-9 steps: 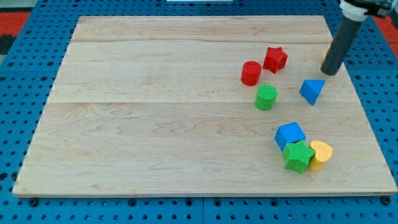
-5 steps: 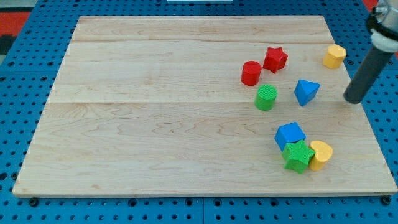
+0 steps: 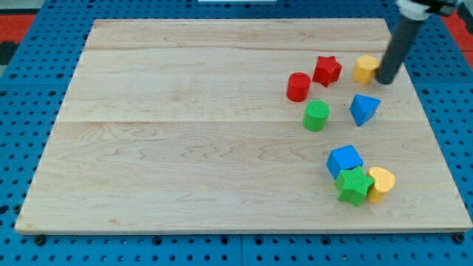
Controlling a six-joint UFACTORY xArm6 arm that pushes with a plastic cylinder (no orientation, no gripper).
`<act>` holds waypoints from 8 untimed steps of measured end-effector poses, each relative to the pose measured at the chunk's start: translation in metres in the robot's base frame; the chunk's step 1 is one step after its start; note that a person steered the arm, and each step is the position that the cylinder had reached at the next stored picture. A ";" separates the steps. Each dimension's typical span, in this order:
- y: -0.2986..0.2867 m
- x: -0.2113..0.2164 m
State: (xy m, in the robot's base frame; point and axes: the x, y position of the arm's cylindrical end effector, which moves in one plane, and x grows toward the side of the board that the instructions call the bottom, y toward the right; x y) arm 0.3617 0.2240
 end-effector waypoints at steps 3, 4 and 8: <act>-0.001 -0.023; -0.034 0.006; -0.084 -0.010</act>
State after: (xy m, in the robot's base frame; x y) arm 0.3513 0.1402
